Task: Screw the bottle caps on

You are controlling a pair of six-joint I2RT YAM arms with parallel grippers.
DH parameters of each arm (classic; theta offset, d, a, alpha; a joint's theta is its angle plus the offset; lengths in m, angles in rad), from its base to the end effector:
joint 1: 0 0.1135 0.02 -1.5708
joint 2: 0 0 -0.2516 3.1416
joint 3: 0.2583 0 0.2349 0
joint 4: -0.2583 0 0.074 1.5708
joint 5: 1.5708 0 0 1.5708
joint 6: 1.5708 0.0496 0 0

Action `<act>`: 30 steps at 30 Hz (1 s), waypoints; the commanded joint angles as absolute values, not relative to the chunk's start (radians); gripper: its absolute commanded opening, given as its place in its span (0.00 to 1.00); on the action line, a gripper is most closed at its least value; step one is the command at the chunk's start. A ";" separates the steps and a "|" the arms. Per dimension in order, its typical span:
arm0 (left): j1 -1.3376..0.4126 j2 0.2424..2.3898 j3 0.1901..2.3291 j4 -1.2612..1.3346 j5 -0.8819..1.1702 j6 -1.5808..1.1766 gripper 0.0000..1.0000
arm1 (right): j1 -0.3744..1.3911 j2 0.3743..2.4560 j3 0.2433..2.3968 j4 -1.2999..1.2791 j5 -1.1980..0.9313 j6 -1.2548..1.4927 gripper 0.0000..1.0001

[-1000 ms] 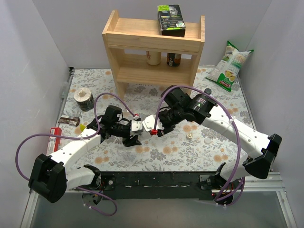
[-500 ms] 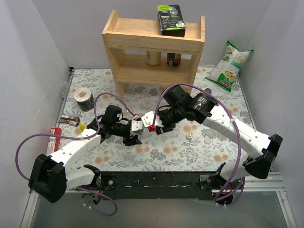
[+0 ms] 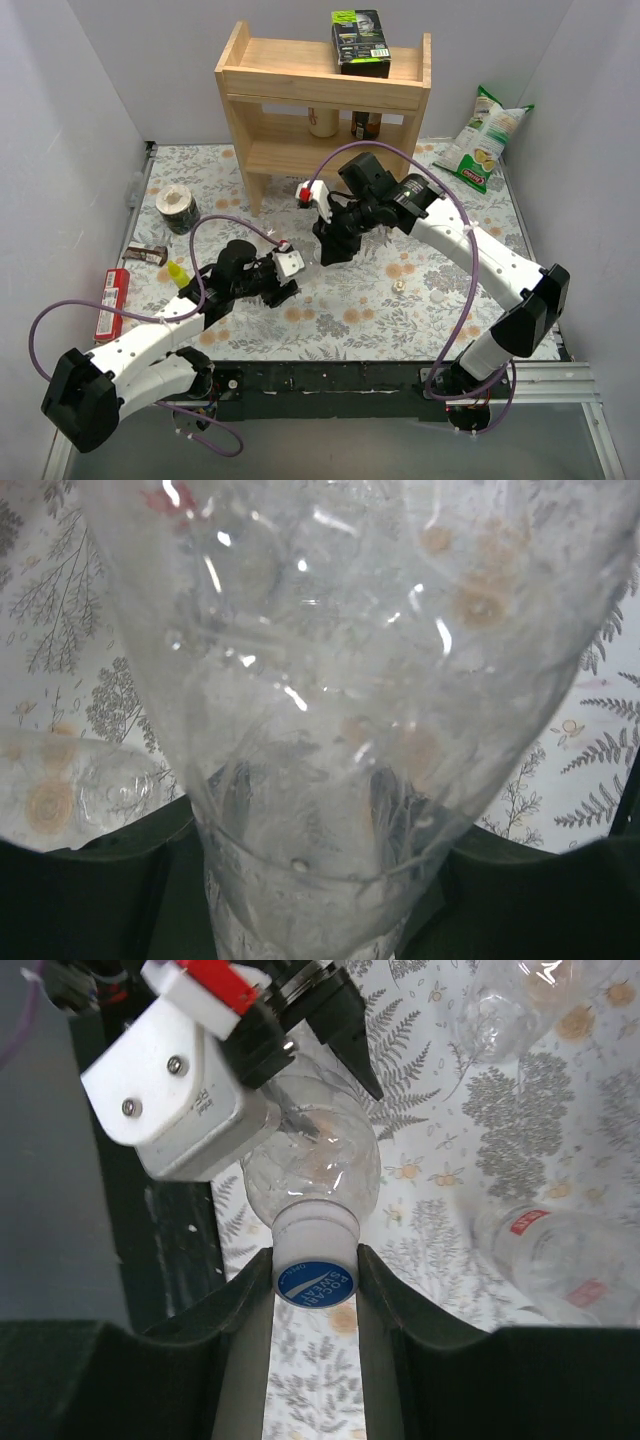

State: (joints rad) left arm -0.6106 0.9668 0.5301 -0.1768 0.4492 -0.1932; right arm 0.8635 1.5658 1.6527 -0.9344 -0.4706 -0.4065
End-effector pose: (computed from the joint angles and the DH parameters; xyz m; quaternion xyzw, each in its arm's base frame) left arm 0.1559 -0.1354 0.2106 0.2796 0.8253 -0.3576 0.3359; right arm 0.1896 0.2563 0.3560 -0.6059 0.6833 0.2903 0.2857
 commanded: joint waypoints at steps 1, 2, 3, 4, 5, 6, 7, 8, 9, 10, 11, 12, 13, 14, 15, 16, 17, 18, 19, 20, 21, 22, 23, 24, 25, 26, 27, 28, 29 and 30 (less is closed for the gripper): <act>-0.647 0.943 0.563 0.031 0.187 -0.360 0.00 | 0.824 1.620 1.679 -0.920 -0.652 -0.133 0.01; -0.647 0.942 0.557 0.017 0.233 -0.356 0.00 | 0.807 1.637 1.707 -0.925 -0.670 -0.155 0.04; -0.646 0.936 0.551 -0.033 0.268 -0.322 0.00 | 0.796 1.643 1.739 -0.933 -0.670 -0.220 0.11; -0.646 0.925 0.546 -0.055 0.305 -0.316 0.00 | 0.781 1.646 1.779 -0.937 -0.670 -0.262 0.21; -0.643 0.905 0.545 -0.078 0.352 -0.313 0.00 | 0.747 1.646 1.846 -0.946 -0.681 -0.305 0.39; -0.640 0.893 0.540 -0.130 0.439 -0.310 0.00 | 0.733 1.643 1.879 -0.957 -0.693 -0.351 0.44; -0.635 0.881 0.538 -0.152 0.490 -0.304 0.00 | 0.724 1.634 1.896 -0.968 -0.702 -0.453 0.47; -0.634 0.855 0.535 -0.167 0.526 -0.307 0.00 | 0.709 1.597 1.884 -0.959 -0.728 -0.492 0.50; -0.634 0.839 0.529 -0.181 0.591 -0.311 0.00 | 0.706 1.567 1.853 -0.941 -0.739 -0.527 0.52; -0.634 0.827 0.523 -0.183 0.616 -0.327 0.00 | 0.706 1.534 1.814 -0.904 -0.745 -0.549 0.54; -0.632 0.816 0.522 -0.181 0.635 -0.336 0.00 | 0.704 1.469 1.760 -0.823 -0.759 -0.548 0.57; -0.632 0.805 0.520 -0.172 0.656 -0.348 0.00 | 0.706 1.441 1.679 -0.775 -0.771 -0.534 0.59; -0.632 0.807 0.522 -0.172 0.688 -0.357 0.00 | 0.706 1.419 1.643 -0.741 -0.788 -0.520 0.60; -0.632 0.813 0.525 -0.172 0.705 -0.370 0.00 | 0.706 1.398 1.622 -0.691 -0.822 -0.476 0.62; -0.632 0.824 0.528 -0.164 0.712 -0.379 0.00 | 0.706 1.396 1.600 -0.677 -0.839 -0.456 0.62; -0.632 0.828 0.529 -0.154 0.715 -0.391 0.00 | 0.706 1.399 1.594 -0.667 -0.854 -0.434 0.62; -0.632 0.831 0.529 -0.141 0.716 -0.415 0.00 | 0.707 1.401 1.589 -0.661 -0.874 -0.419 0.62; -0.632 0.830 0.528 -0.117 0.715 -0.423 0.00 | 0.707 1.401 1.582 -0.646 -0.879 -0.416 0.62; -0.632 0.830 0.525 -0.103 0.713 -0.431 0.00 | 0.707 1.399 1.571 -0.635 -0.879 -0.413 0.62; -0.632 0.831 0.522 -0.097 0.712 -0.434 0.00 | 0.707 1.401 1.568 -0.629 -0.877 -0.411 0.62; -0.632 0.833 0.522 -0.097 0.712 -0.436 0.00 | 0.707 1.405 1.571 -0.624 -0.880 -0.413 0.61; -0.632 0.838 0.523 -0.097 0.710 -0.437 0.00 | 0.707 1.410 1.583 -0.629 -0.896 -0.414 0.61; -0.632 0.838 0.526 -0.098 0.709 -0.437 0.00 | 0.707 1.422 1.591 -0.633 -0.905 -0.417 0.61; -0.632 0.836 0.526 -0.100 0.709 -0.434 0.00 | 0.707 1.430 1.600 -0.653 -0.917 -0.422 0.61; -0.632 0.836 0.528 -0.101 0.706 -0.433 0.00 | 0.709 1.439 1.617 -0.661 -0.937 -0.422 0.61; -0.632 0.836 0.529 -0.100 0.704 -0.433 0.00 | 0.709 1.450 1.621 -0.669 -0.946 -0.425 0.61; -0.632 0.838 0.529 -0.100 0.704 -0.431 0.00 | 0.709 1.454 1.623 -0.673 -0.950 -0.423 0.61; -0.632 0.839 0.529 -0.101 0.707 -0.431 0.00 | 0.710 1.457 1.623 -0.669 -0.956 -0.422 0.61; -0.632 0.841 0.529 -0.101 0.704 -0.430 0.00 | 0.710 1.459 1.621 -0.667 -0.960 -0.420 0.61; -0.632 0.841 0.529 -0.100 0.703 -0.430 0.00 | 0.712 1.460 1.623 -0.669 -0.966 -0.420 0.61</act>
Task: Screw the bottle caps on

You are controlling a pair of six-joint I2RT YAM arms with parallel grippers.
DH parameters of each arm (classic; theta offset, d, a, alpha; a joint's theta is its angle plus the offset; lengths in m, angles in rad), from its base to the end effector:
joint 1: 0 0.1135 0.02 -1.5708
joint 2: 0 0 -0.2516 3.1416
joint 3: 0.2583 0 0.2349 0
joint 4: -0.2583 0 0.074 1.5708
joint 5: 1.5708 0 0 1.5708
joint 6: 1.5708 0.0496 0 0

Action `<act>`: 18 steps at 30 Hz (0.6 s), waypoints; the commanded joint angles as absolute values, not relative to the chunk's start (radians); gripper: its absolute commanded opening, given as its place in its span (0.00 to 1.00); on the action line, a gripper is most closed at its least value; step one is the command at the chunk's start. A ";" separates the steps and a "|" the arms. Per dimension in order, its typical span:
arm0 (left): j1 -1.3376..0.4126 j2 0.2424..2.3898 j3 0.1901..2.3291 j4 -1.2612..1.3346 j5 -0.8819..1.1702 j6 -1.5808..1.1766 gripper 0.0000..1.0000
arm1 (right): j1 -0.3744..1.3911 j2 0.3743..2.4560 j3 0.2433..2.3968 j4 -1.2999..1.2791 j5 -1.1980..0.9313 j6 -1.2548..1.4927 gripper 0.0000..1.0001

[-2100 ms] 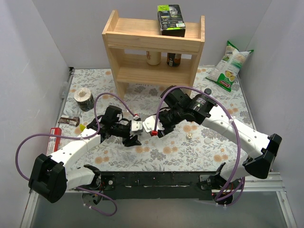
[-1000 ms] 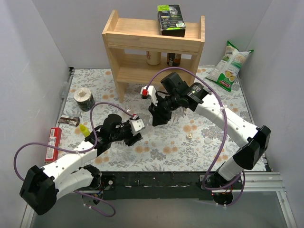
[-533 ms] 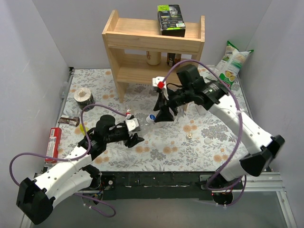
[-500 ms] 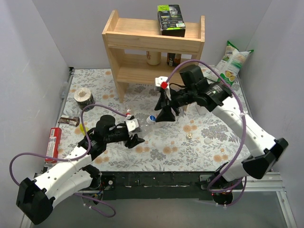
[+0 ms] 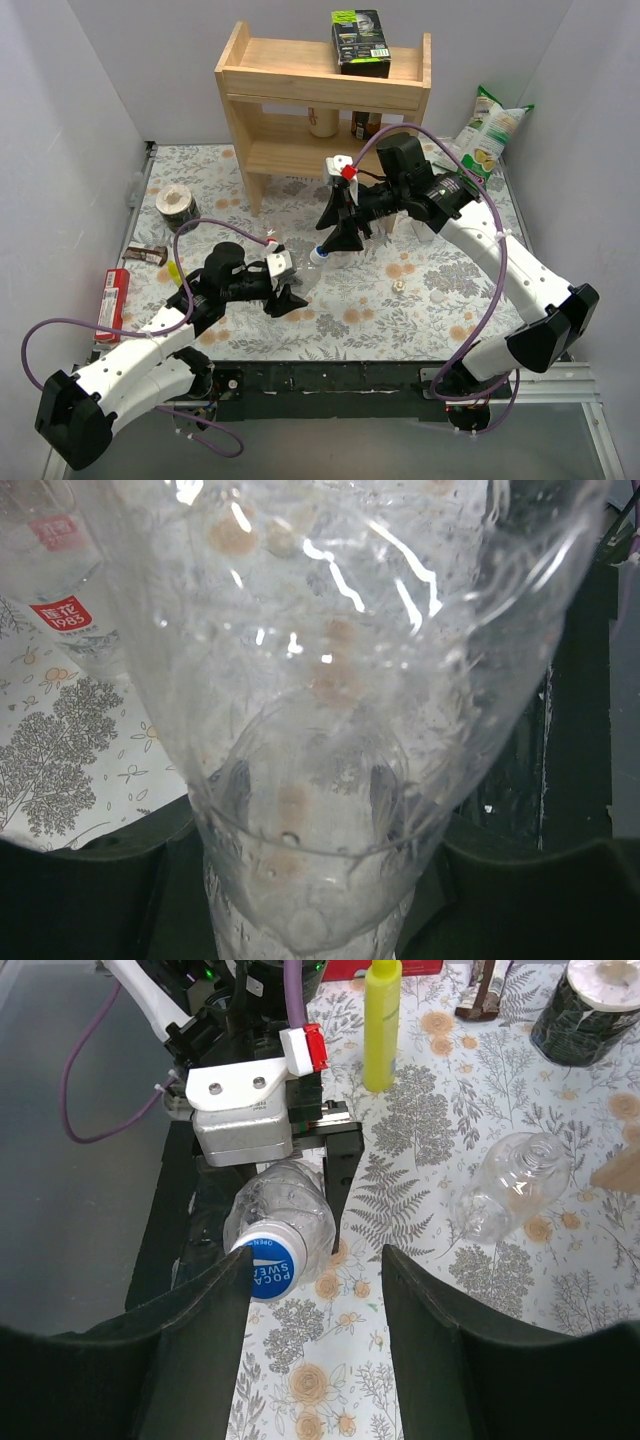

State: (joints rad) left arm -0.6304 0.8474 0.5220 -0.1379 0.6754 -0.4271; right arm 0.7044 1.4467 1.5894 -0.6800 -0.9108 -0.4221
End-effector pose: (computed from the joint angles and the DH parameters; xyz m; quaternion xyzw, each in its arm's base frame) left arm 0.1341 -0.1363 0.2360 0.2548 0.7807 -0.4936 0.2863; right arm 0.1993 0.2208 0.4014 -0.6006 0.5442 0.4410 0.3855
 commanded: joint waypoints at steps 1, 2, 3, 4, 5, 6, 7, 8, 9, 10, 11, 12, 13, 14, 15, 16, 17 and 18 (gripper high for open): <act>-0.632 0.841 0.529 -0.098 0.701 -0.431 0.00 | 0.712 1.462 1.628 -0.681 -0.989 -0.420 0.61; -0.632 0.841 0.529 -0.100 0.696 -0.430 0.00 | 0.712 1.468 1.640 -0.690 -1.002 -0.423 0.61; -0.630 0.841 0.529 -0.100 0.687 -0.431 0.00 | 0.710 1.474 1.647 -0.705 -1.009 -0.426 0.61; -0.629 0.839 0.528 -0.100 0.684 -0.434 0.00 | 0.712 1.485 1.655 -0.719 -1.034 -0.433 0.61; -0.627 0.839 0.528 -0.100 0.681 -0.436 0.00 | 0.712 1.489 1.673 -0.760 -1.043 -0.445 0.60; -0.623 0.839 0.525 -0.098 0.678 -0.439 0.00 | 0.712 1.494 1.683 -0.779 -1.051 -0.454 0.60; -0.620 0.838 0.522 -0.098 0.678 -0.443 0.00 | 0.712 1.502 1.689 -0.793 -1.057 -0.459 0.59; -0.618 0.838 0.519 -0.091 0.678 -0.446 0.00 | 0.712 1.502 1.692 -0.813 -1.055 -0.468 0.59; -0.614 0.835 0.518 -0.089 0.678 -0.446 0.00 | 0.710 1.502 1.693 -0.816 -1.051 -0.474 0.58; -0.614 0.836 0.517 -0.087 0.678 -0.448 0.00 | 0.710 1.500 1.692 -0.818 -1.039 -0.476 0.56; -0.612 0.838 0.517 -0.081 0.678 -0.451 0.00 | 0.710 1.499 1.690 -0.818 -1.032 -0.477 0.56; -0.611 0.839 0.515 -0.078 0.678 -0.453 0.00 | 0.710 1.500 1.692 -0.819 -1.028 -0.480 0.55; -0.611 0.842 0.515 -0.075 0.680 -0.454 0.00 | 0.712 1.499 1.690 -0.818 -1.016 -0.480 0.53; -0.609 0.842 0.515 -0.072 0.681 -0.456 0.00 | 0.710 1.496 1.690 -0.816 -1.011 -0.479 0.52; -0.609 0.844 0.515 -0.071 0.683 -0.457 0.00 | 0.710 1.497 1.689 -0.810 -1.006 -0.480 0.50; -0.609 0.847 0.517 -0.071 0.684 -0.457 0.00 | 0.710 1.494 1.687 -0.807 -0.999 -0.480 0.48; -0.609 0.847 0.517 -0.068 0.686 -0.459 0.00 | 0.710 1.494 1.686 -0.801 -0.994 -0.476 0.47; -0.607 0.848 0.518 -0.067 0.686 -0.460 0.00 | 0.710 1.494 1.683 -0.790 -0.991 -0.468 0.45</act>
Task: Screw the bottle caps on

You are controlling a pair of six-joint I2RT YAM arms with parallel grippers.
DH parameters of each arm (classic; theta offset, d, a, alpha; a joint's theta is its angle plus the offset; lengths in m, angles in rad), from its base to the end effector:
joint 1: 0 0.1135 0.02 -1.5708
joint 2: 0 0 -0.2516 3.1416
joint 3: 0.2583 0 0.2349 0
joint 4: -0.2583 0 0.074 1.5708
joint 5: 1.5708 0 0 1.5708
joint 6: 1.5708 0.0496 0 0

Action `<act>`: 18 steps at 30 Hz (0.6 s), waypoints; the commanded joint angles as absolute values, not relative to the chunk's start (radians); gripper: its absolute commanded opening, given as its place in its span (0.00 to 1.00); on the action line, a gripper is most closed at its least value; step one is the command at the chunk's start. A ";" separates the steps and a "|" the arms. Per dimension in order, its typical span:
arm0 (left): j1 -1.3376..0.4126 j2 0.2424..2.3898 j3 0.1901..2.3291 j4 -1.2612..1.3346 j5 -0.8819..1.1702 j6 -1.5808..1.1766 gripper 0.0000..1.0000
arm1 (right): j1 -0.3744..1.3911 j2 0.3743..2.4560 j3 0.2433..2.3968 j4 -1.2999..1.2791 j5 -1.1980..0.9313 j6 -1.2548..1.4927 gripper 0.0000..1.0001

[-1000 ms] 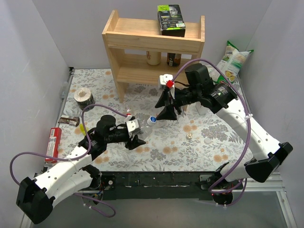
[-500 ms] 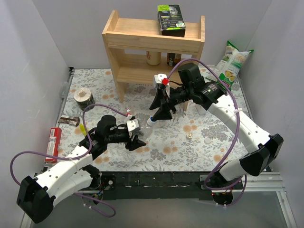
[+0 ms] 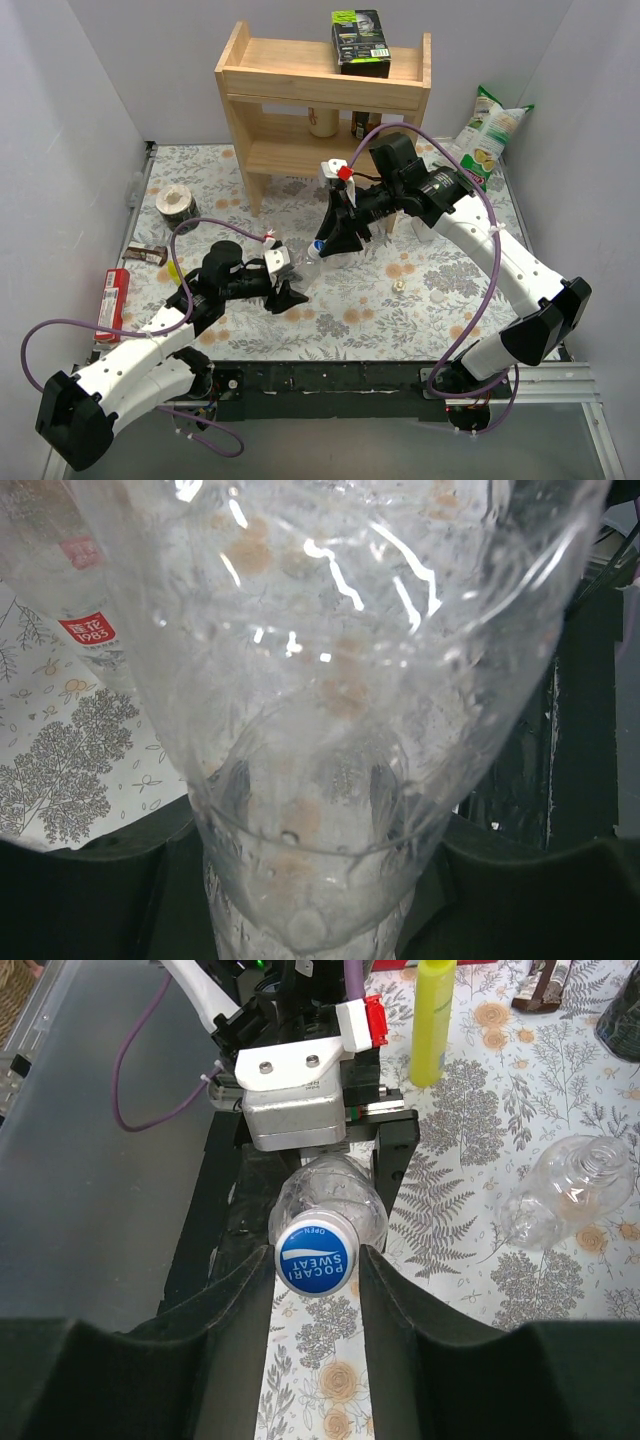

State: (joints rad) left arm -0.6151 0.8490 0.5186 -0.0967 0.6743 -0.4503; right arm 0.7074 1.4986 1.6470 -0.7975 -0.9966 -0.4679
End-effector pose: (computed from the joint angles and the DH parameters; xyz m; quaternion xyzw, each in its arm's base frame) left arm 0.1378 -0.1353 0.2387 0.2437 0.7761 -0.4990 0.2987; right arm 0.1994 0.2253 0.3964 -0.6131 0.5369 0.4717 0.3367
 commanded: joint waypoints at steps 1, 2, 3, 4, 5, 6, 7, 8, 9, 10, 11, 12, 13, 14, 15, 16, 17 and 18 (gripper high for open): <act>-0.607 0.851 0.520 -0.066 0.686 -0.462 0.00 | 0.712 1.491 1.674 -0.781 -0.982 -0.463 0.42; -0.607 0.853 0.520 -0.066 0.686 -0.463 0.00 | 0.710 1.490 1.666 -0.769 -0.979 -0.456 0.41; -0.607 0.854 0.522 -0.066 0.687 -0.463 0.00 | 0.712 1.486 1.660 -0.756 -0.973 -0.439 0.39; -0.607 0.854 0.522 -0.067 0.689 -0.463 0.00 | 0.713 1.482 1.642 -0.723 -0.957 -0.424 0.34; -0.607 0.857 0.522 -0.058 0.678 -0.468 0.00 | 0.712 1.482 1.634 -0.703 -0.950 -0.404 0.32; -0.607 0.861 0.523 -0.054 0.666 -0.483 0.00 | 0.712 1.479 1.628 -0.681 -0.937 -0.387 0.30; -0.607 0.867 0.520 -0.046 0.644 -0.498 0.00 | 0.719 1.480 1.620 -0.645 -0.895 -0.344 0.25; -0.609 0.876 0.519 -0.017 0.559 -0.517 0.00 | 0.721 1.482 1.615 -0.626 -0.881 -0.321 0.24; -0.612 0.883 0.517 -0.006 0.501 -0.541 0.00 | 0.724 1.486 1.612 -0.612 -0.870 -0.295 0.22; -0.618 0.890 0.522 -0.006 0.414 -0.589 0.00 | 0.733 1.493 1.614 -0.595 -0.815 -0.250 0.18; -0.627 0.903 0.529 0.038 0.329 -0.619 0.00 | 0.741 1.497 1.615 -0.592 -0.792 -0.238 0.16; -0.627 0.911 0.541 0.044 0.161 -0.655 0.00 | 0.745 1.502 1.617 -0.588 -0.770 -0.218 0.15; -0.627 0.919 0.551 0.049 0.094 -0.713 0.00 | 0.758 1.511 1.617 -0.586 -0.700 -0.198 0.11; -0.627 0.931 0.558 0.045 0.042 -0.736 0.00 | 0.764 1.512 1.617 -0.581 -0.658 -0.160 0.10; -0.627 0.948 0.563 0.038 -0.038 -0.755 0.00 | 0.770 1.516 1.620 -0.583 -0.622 -0.138 0.08; -0.627 0.956 0.575 0.029 -0.046 -0.767 0.00 | 0.773 1.526 1.624 -0.581 -0.580 -0.123 0.06; -0.627 0.957 0.577 0.015 -0.046 -0.775 0.00 | 0.775 1.532 1.631 -0.587 -0.571 -0.092 0.03; -0.627 0.956 0.575 0.011 -0.041 -0.776 0.00 | 0.776 1.539 1.647 -0.589 -0.557 -0.080 0.01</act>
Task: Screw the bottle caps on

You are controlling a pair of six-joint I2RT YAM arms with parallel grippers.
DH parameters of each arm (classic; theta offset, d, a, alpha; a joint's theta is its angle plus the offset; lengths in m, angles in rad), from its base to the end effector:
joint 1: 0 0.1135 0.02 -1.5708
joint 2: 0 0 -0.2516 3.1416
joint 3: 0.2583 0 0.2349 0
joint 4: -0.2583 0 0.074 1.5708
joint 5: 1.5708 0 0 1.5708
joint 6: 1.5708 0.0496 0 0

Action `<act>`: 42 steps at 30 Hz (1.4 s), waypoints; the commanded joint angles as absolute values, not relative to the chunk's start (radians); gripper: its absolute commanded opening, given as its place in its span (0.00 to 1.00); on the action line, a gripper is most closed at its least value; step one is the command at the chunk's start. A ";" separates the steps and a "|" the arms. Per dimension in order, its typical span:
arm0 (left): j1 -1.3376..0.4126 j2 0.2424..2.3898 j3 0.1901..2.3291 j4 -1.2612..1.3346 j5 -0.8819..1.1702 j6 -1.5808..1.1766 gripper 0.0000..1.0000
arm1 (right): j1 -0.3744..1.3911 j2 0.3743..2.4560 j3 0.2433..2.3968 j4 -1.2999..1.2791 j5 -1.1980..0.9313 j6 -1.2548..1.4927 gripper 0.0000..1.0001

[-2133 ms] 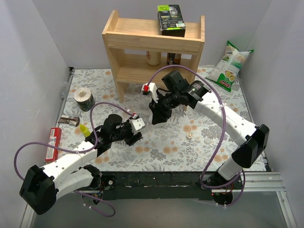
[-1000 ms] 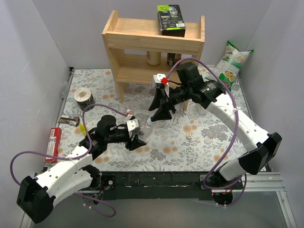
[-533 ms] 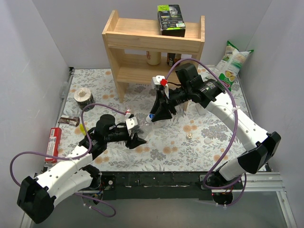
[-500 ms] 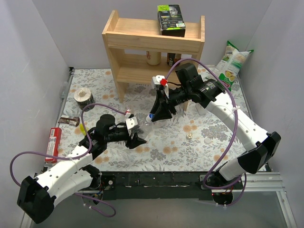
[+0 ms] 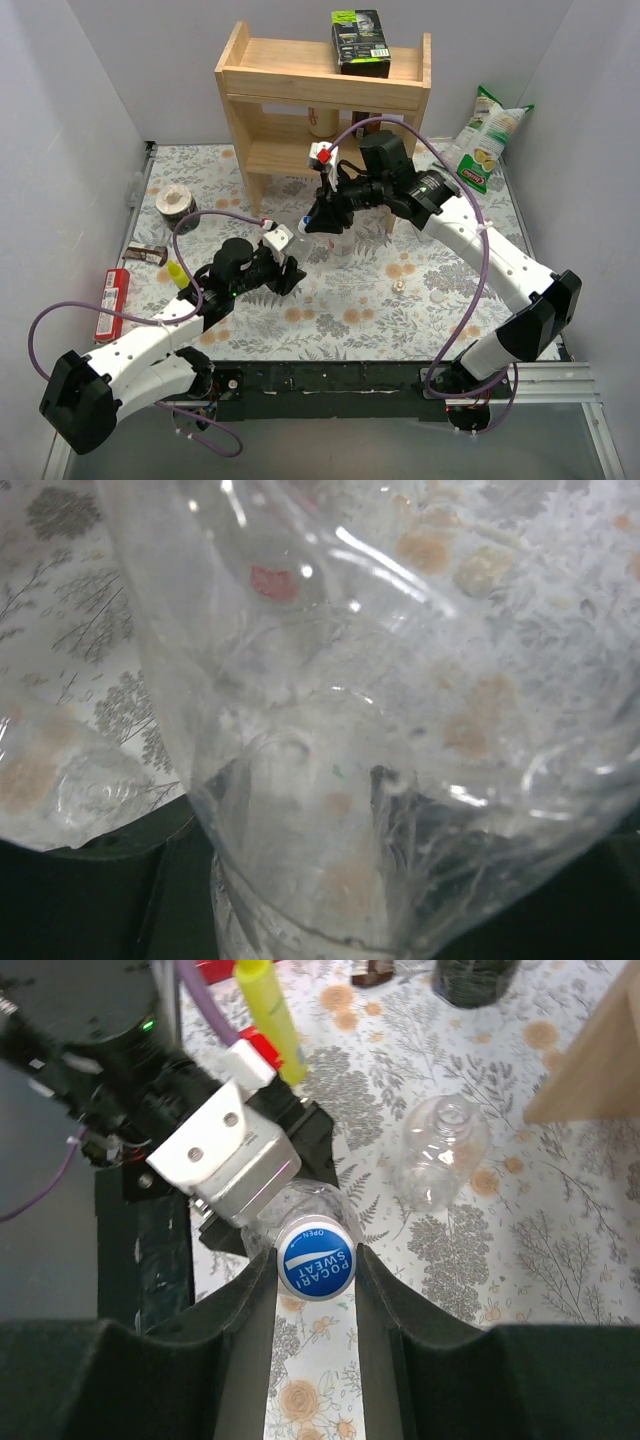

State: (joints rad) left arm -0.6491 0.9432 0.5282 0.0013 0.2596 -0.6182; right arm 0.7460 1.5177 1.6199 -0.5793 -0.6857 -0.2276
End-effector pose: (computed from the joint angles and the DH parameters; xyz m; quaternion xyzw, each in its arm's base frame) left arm 0.1643 -0.1407 0.2315 0.0836 0.8290 -0.4084 0.3728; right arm 0.2183 0.2445 0.3960 -0.5308 0.6292 0.4031 0.3998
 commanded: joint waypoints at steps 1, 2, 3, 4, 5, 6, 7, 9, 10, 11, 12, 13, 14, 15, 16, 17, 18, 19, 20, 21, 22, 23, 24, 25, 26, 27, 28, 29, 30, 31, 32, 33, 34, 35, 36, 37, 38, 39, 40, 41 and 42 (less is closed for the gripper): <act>-0.627 0.954 0.569 0.008 -0.028 -0.779 0.00 | 0.778 1.551 1.654 -0.591 -0.551 -0.074 0.01; -0.627 0.951 0.565 0.006 -0.017 -0.781 0.00 | 0.778 1.555 1.660 -0.589 -0.561 -0.084 0.01; -0.627 0.948 0.560 0.006 -0.002 -0.775 0.00 | 0.776 1.562 1.672 -0.594 -0.572 -0.097 0.01; -0.627 0.939 0.551 0.006 0.103 -0.766 0.00 | 0.775 1.557 1.672 -0.589 -0.577 -0.107 0.09; -0.626 0.931 0.551 0.006 0.151 -0.747 0.00 | 0.769 1.551 1.671 -0.581 -0.590 -0.120 0.19; -0.626 0.920 0.549 0.006 0.200 -0.733 0.00 | 0.752 1.530 1.666 -0.556 -0.624 -0.139 0.26; -0.623 0.890 0.545 0.020 0.281 -0.730 0.00 | 0.746 1.519 1.655 -0.549 -0.633 -0.144 0.34; -0.620 0.870 0.529 0.032 0.368 -0.710 0.00 | 0.735 1.496 1.644 -0.537 -0.653 -0.156 0.37; -0.620 0.867 0.529 0.035 0.400 -0.709 0.00 | 0.735 1.491 1.634 -0.531 -0.667 -0.163 0.36; -0.620 0.874 0.535 0.028 0.450 -0.710 0.00 | 0.735 1.490 1.629 -0.528 -0.686 -0.166 0.36; -0.620 0.882 0.535 0.028 0.463 -0.716 0.00 | 0.735 1.491 1.623 -0.522 -0.724 -0.164 0.35; -0.620 0.890 0.535 0.034 0.475 -0.718 0.00 | 0.735 1.491 1.611 -0.508 -0.747 -0.163 0.34; -0.620 0.894 0.535 0.040 0.482 -0.719 0.00 | 0.735 1.494 1.609 -0.505 -0.764 -0.161 0.32; -0.620 0.897 0.531 0.052 0.483 -0.718 0.00 | 0.735 1.503 1.606 -0.502 -0.790 -0.157 0.27; -0.620 0.902 0.531 0.069 0.486 -0.713 0.00 | 0.735 1.508 1.606 -0.489 -0.799 -0.149 0.26; -0.620 0.913 0.534 0.072 0.488 -0.707 0.00 | 0.735 1.514 1.609 -0.488 -0.805 -0.146 0.24; -0.620 0.919 0.535 0.075 0.489 -0.704 0.00 | 0.735 1.523 1.617 -0.492 -0.811 -0.153 0.13; -0.620 0.926 0.538 0.077 0.489 -0.697 0.11 | 0.735 1.531 1.635 -0.509 -0.802 -0.185 0.09; -0.620 0.931 0.541 0.071 0.491 -0.689 0.26 | 0.733 1.535 1.672 -0.561 -0.792 -0.208 0.07; -0.620 0.934 0.549 0.061 0.488 -0.681 0.42 | 0.726 1.539 1.690 -0.590 -0.782 -0.233 0.06; -0.620 0.936 0.551 0.045 0.482 -0.677 0.61 | 0.721 1.536 1.698 -0.616 -0.784 -0.262 0.04; -0.620 0.931 0.552 0.038 0.480 -0.664 0.80 | 0.713 1.526 1.700 -0.662 -0.782 -0.302 0.03; -0.620 0.928 0.551 0.029 0.480 -0.657 0.98 | 0.700 1.499 1.686 -0.681 -0.781 -0.325 0.02; -0.620 0.928 0.552 0.008 0.483 -0.650 0.98 | 0.695 1.484 1.678 -0.704 -0.781 -0.345 0.01; -0.620 0.928 0.554 0.006 0.488 -0.629 0.98 | 0.692 1.470 1.671 -0.725 -0.778 -0.386 0.01; -0.620 0.930 0.555 -0.020 0.492 -0.617 0.98 | 0.687 1.441 1.663 -0.773 -0.776 -0.408 0.01; -0.620 0.924 0.554 -0.031 0.502 -0.605 0.98 | 0.687 1.425 1.661 -0.797 -0.772 -0.429 0.01; -0.620 0.923 0.554 -0.038 0.512 -0.591 0.98 | 0.687 1.413 1.658 -0.819 -0.764 -0.451 0.01; -0.620 0.922 0.557 -0.052 0.523 -0.545 0.98 | 0.686 1.388 1.657 -0.866 -0.746 -0.480 0.01; -0.620 0.923 0.558 -0.083 0.546 -0.522 0.98 | 0.686 1.376 1.657 -0.889 -0.735 -0.501 0.01; -0.620 0.925 0.564 -0.098 0.552 -0.499 0.98 | 0.684 1.364 1.655 -0.914 -0.724 -0.515 0.01; -0.620 0.931 0.571 -0.115 0.554 -0.456 0.98 | 0.680 1.341 1.655 -0.934 -0.700 -0.540 0.01; -0.621 0.939 0.578 -0.155 0.557 -0.437 0.98 | 0.677 1.329 1.658 -0.975 -0.689 -0.555 0.01; -0.620 0.957 0.601 -0.175 0.564 -0.417 0.98 | 0.673 1.315 1.660 -0.997 -0.675 -0.569 0.01; -0.620 0.966 0.610 -0.193 0.569 -0.402 0.98 | 0.666 1.292 1.663 -1.017 -0.640 -0.586 0.01; -0.620 0.977 0.620 -0.221 0.569 -0.385 0.98 | 0.660 1.283 1.666 -1.069 -0.621 -0.615 0.01; -0.620 0.997 0.633 -0.228 0.568 -0.385 0.98 | 0.651 1.275 1.669 -1.095 -0.600 -0.630 0.01; -0.620 1.005 0.640 -0.233 0.566 -0.385 0.98 | 0.625 1.261 1.669 -1.124 -0.560 -0.643 0.01; -0.620 1.012 0.644 -0.235 0.566 -0.397 0.98 | 0.611 1.255 1.664 -1.147 -0.542 -0.661 0.01; -0.620 1.019 0.647 -0.235 0.568 -0.400 0.98 | 0.594 1.246 1.649 -1.179 -0.525 -0.667 0.01; -0.620 1.023 0.655 -0.233 0.566 -0.408 0.98 | 0.550 1.230 1.638 -1.189 -0.506 -0.672 0.01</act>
